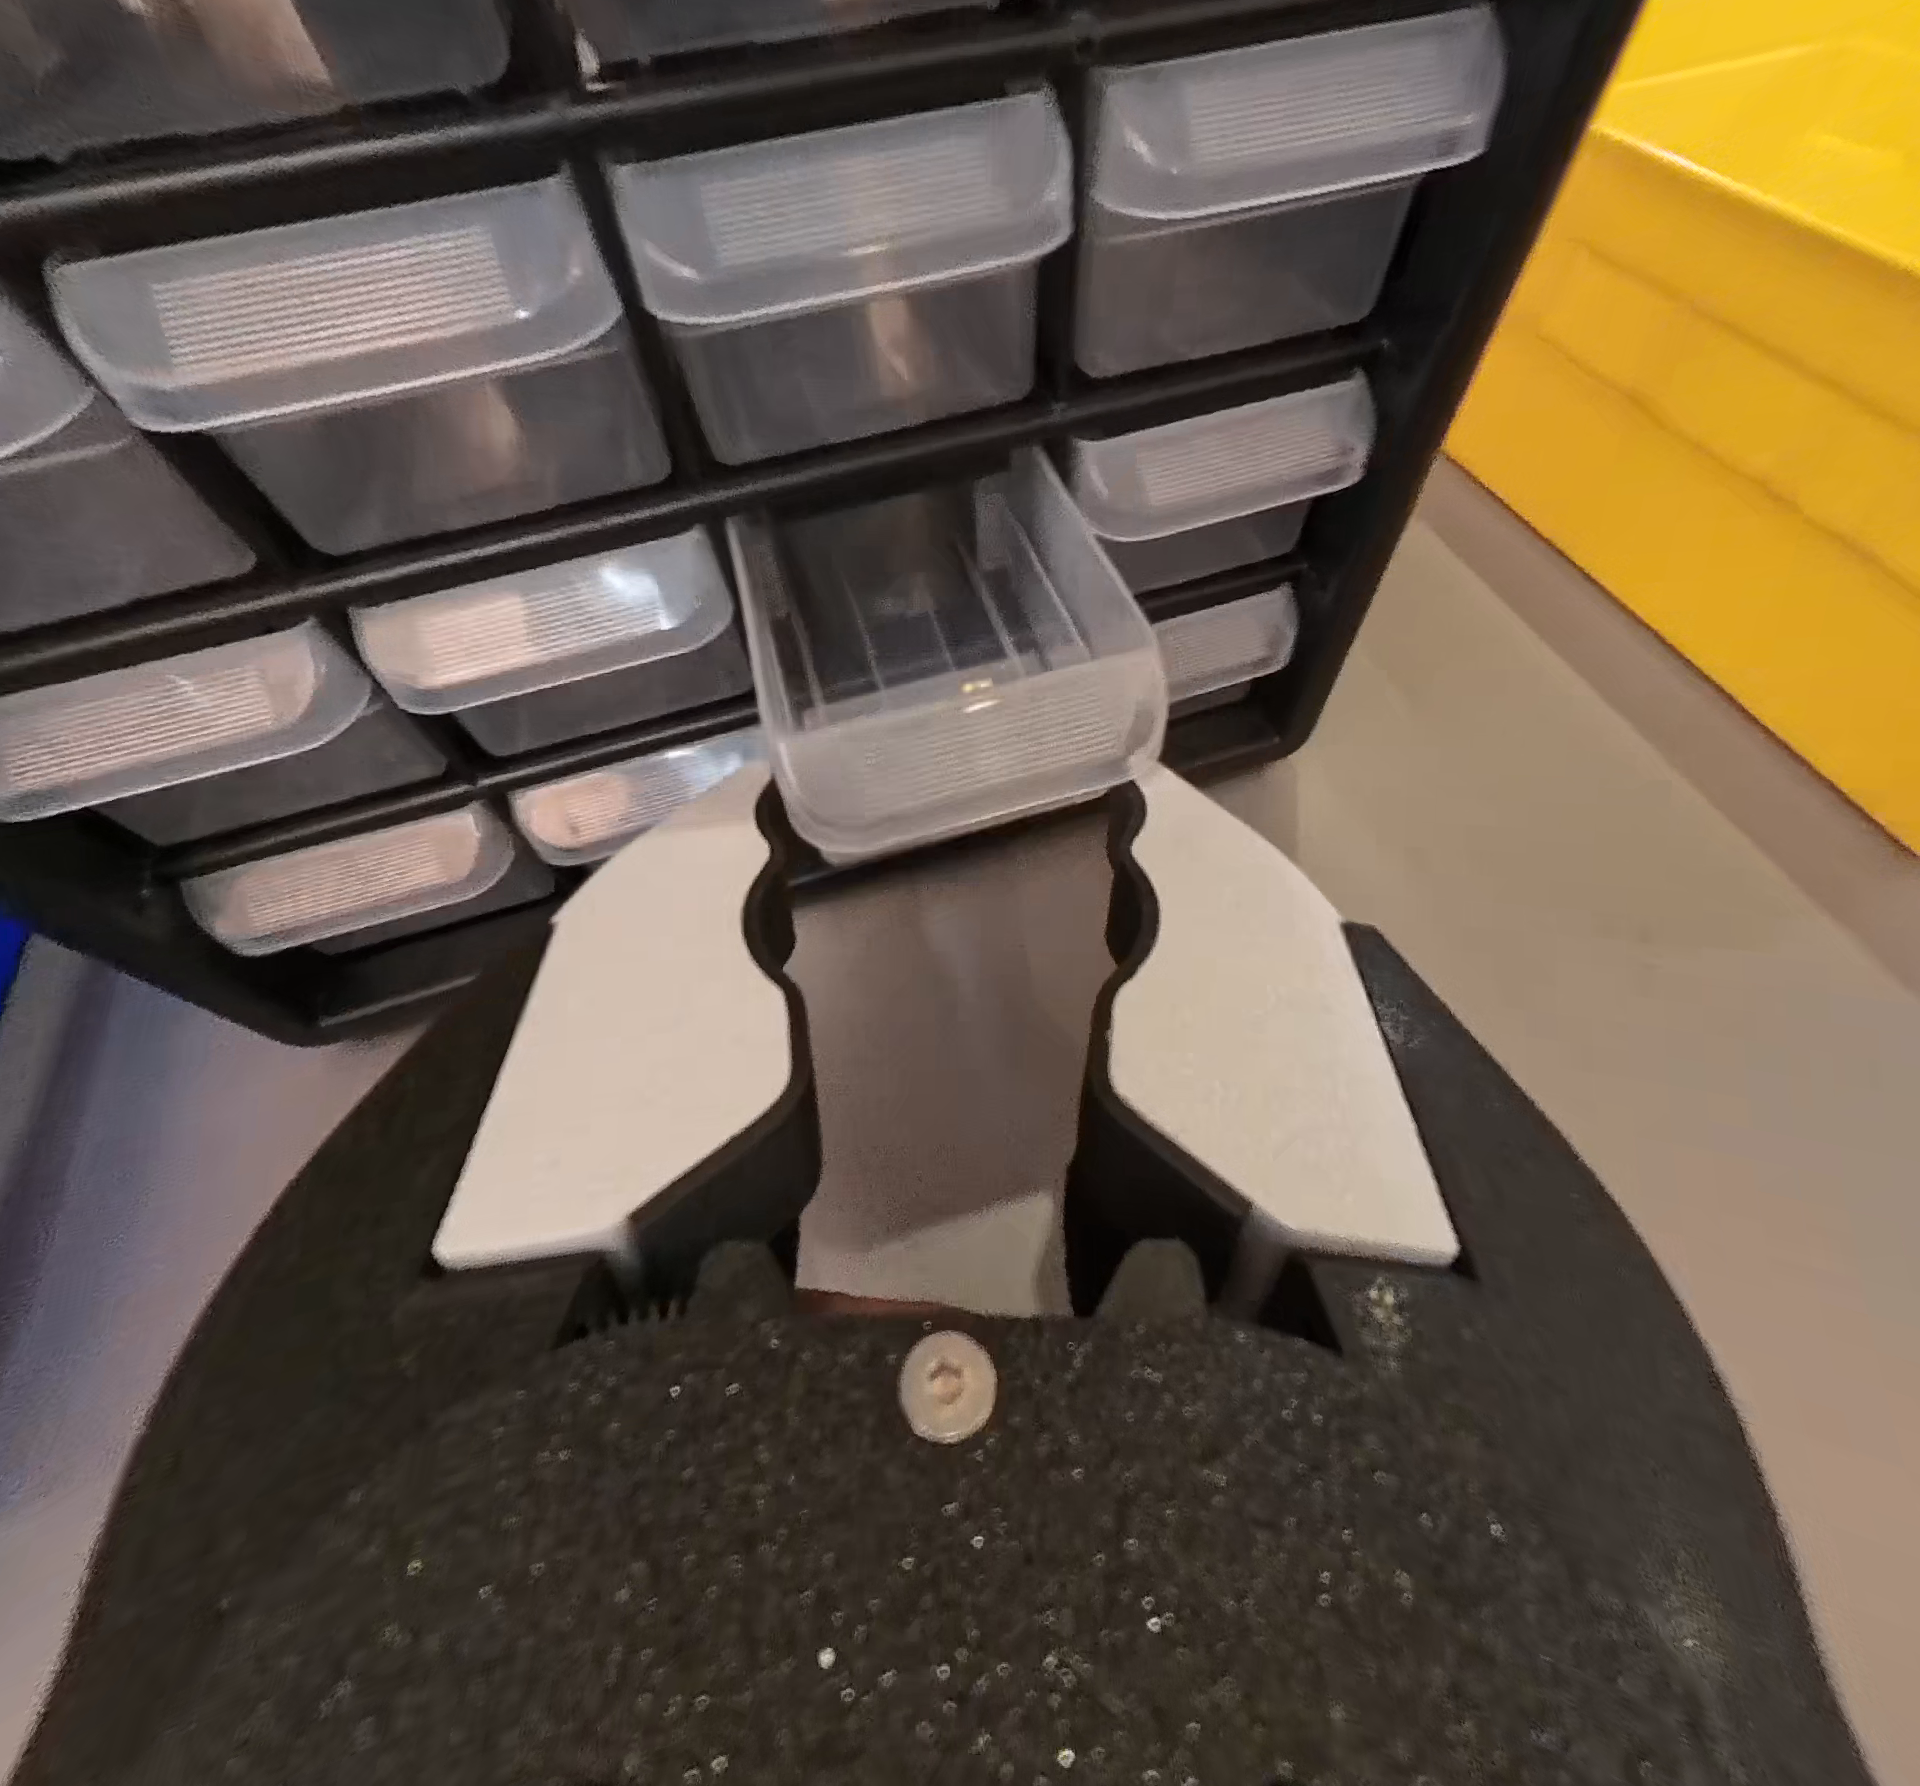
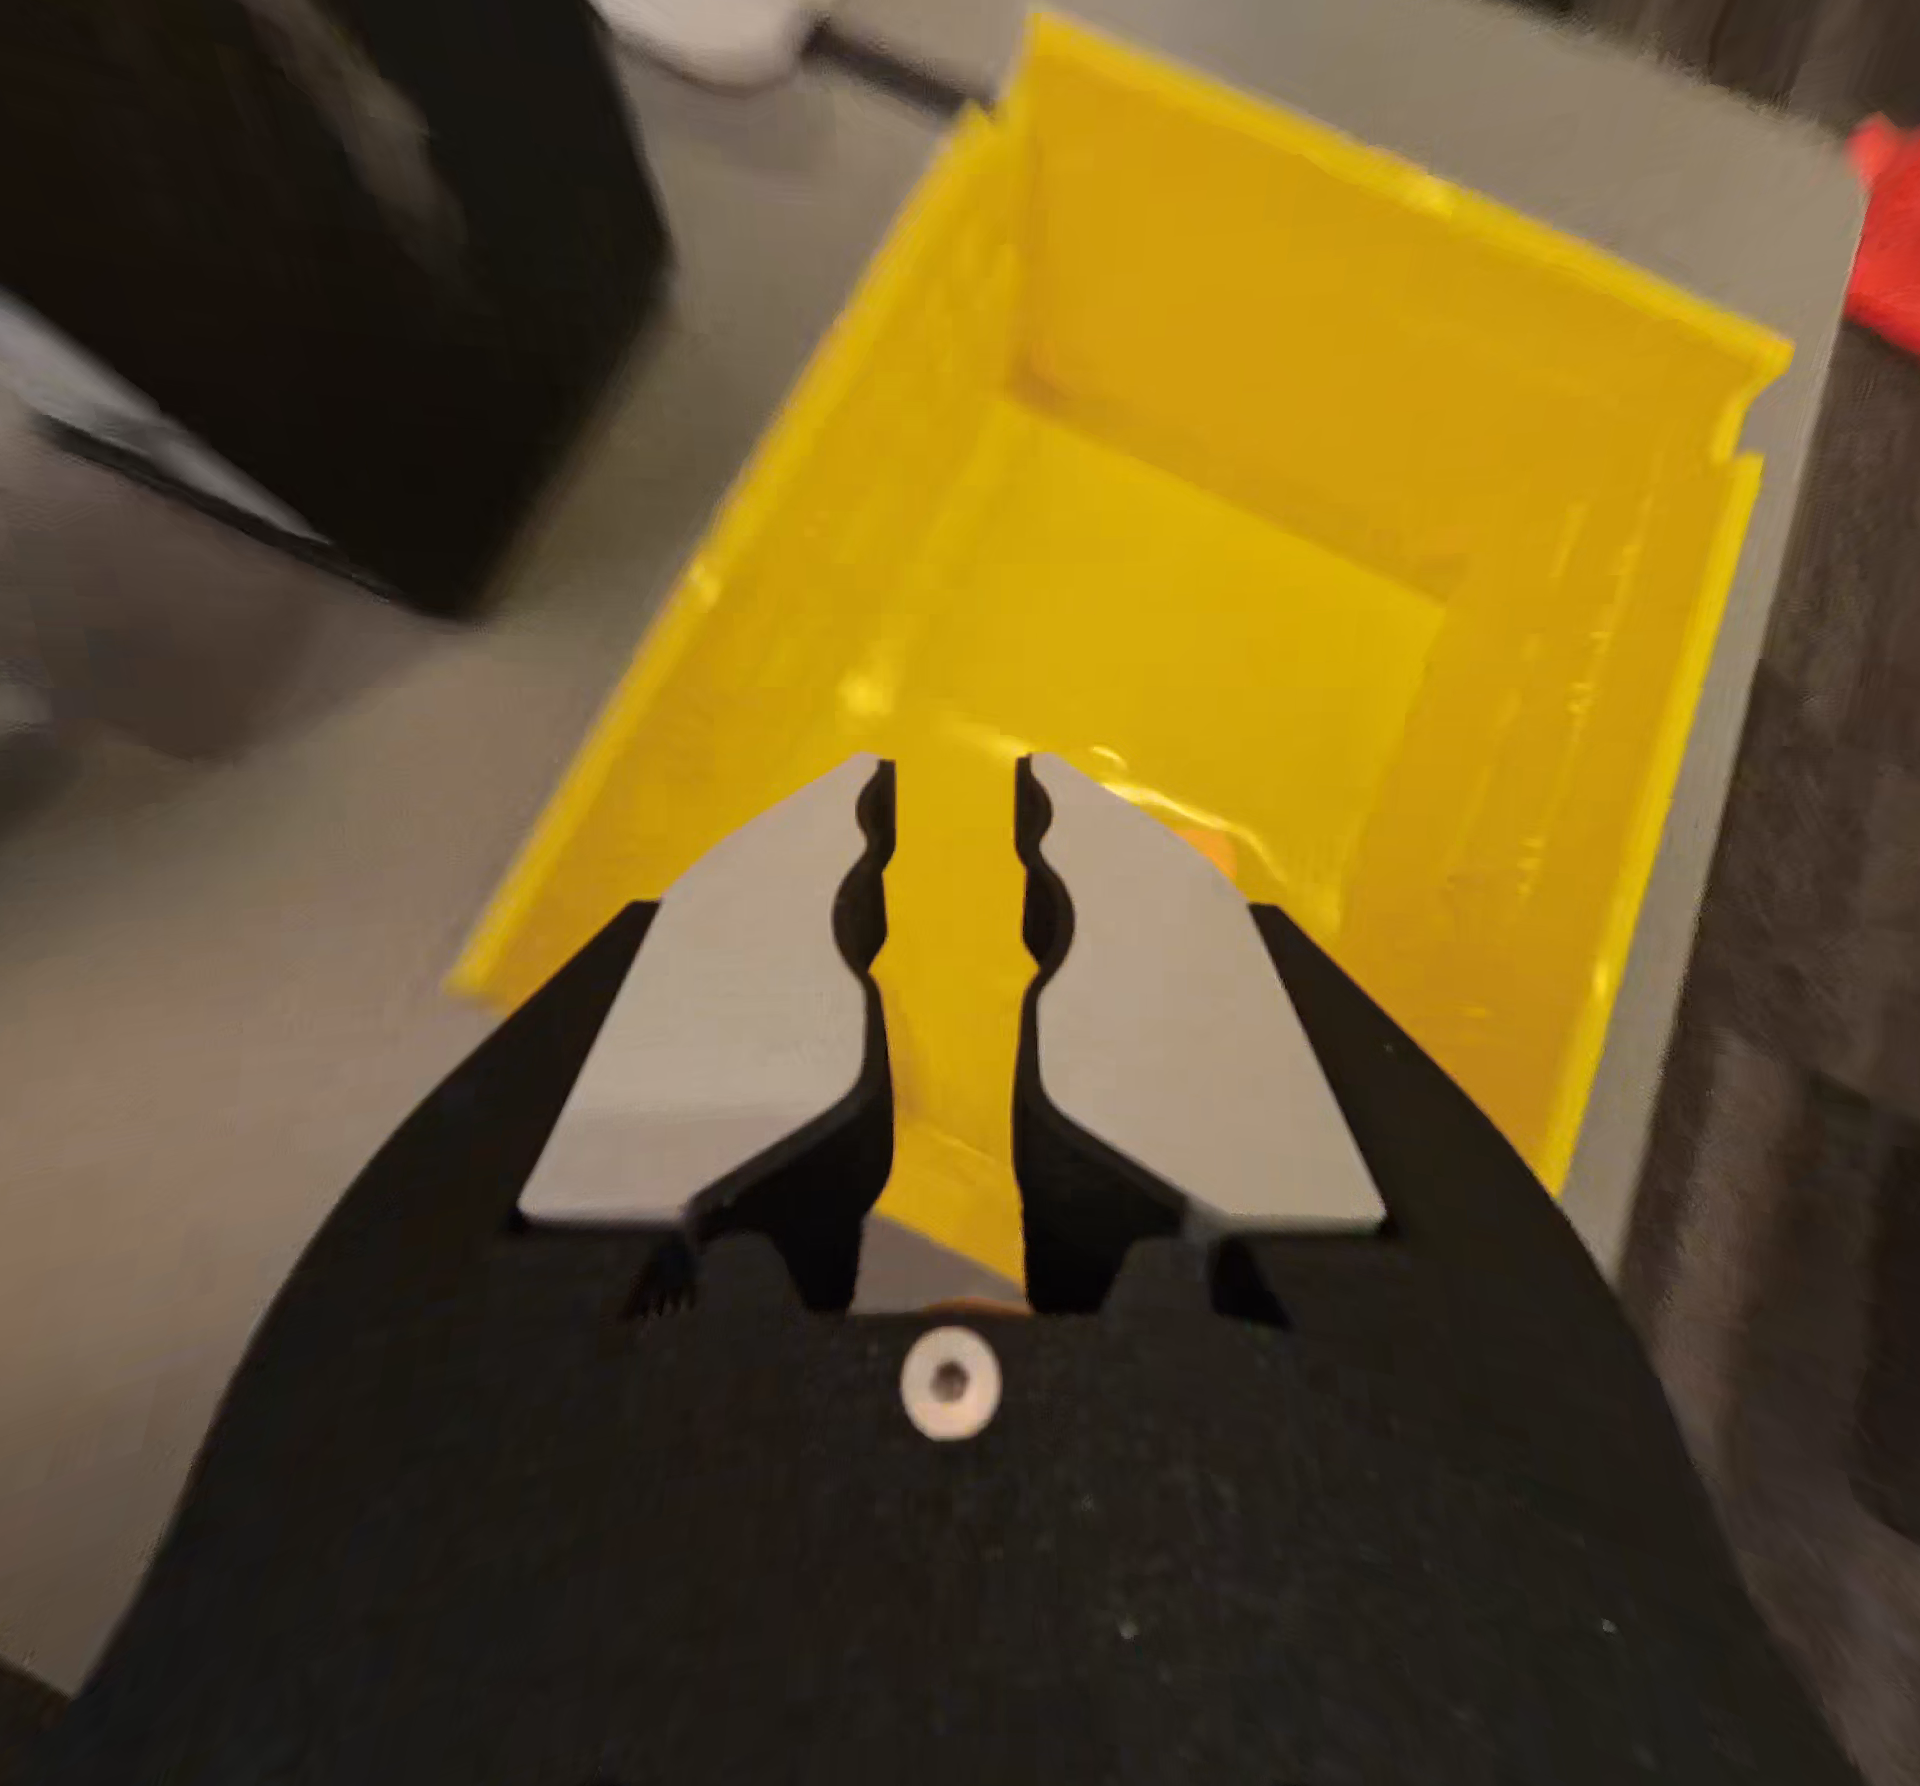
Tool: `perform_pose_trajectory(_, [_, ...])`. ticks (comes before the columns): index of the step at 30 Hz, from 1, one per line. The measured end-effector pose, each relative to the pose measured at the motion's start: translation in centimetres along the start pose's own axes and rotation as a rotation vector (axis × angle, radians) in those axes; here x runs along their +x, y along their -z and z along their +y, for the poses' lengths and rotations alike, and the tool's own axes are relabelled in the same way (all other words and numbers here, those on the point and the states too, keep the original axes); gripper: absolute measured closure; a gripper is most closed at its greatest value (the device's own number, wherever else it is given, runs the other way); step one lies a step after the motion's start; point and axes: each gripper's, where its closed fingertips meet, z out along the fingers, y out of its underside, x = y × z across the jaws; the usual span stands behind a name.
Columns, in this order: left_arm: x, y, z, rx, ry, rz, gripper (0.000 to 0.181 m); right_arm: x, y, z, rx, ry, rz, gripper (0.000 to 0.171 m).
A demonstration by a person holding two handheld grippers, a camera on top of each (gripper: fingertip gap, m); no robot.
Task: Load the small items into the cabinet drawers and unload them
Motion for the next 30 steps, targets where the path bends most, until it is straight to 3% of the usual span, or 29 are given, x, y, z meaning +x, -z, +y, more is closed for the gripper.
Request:
perform_pose_trajectory(2, [-0.3, 0.5, 0.1, -0.009, 0.026, 0.006, 0.120, -4.0, 3.4, -0.4, 0.182, -0.016, -0.069, 0.151])
perform_pose_trajectory(5, [-0.3, 2.5, 0.3, 0.014, 0.054, 0.021, 0.126, -10.6, 6.7, 2.3, 0.343, -0.026, -0.194, 0.151])
perform_pose_trajectory(8, [0.6, 4.1, 0.1, 0.048, 0.086, 0.051, 0.142, -15.5, 7.4, 6.9, 0.381, -0.040, -0.235, 0.151])
perform_pose_trajectory(12, [0.9, 3.5, -0.8, 0.068, 0.061, 0.028, 0.145, -19.3, 7.7, 11.1, 0.476, -0.140, -0.264, 0.152])
perform_pose_trajectory(15, [1.0, 2.3, -1.4, 0.075, 0.068, 0.023, 0.146, -20.6, 7.8, 12.2, 0.468, -0.178, -0.338, 0.152])
perform_pose_trajectory(22, [0.4, -0.6, -1.9, 0.060, 0.037, -0.027, 0.147, -18.8, 8.3, 13.1, 0.487, -0.143, -0.283, 0.152])
perform_pose_trajectory(30, [0.3, -2.4, -1.9, 0.058, 0.039, -0.057, 0.147, -18.9, 8.0, 13.2, 0.477, -0.171, -0.334, 0.152])
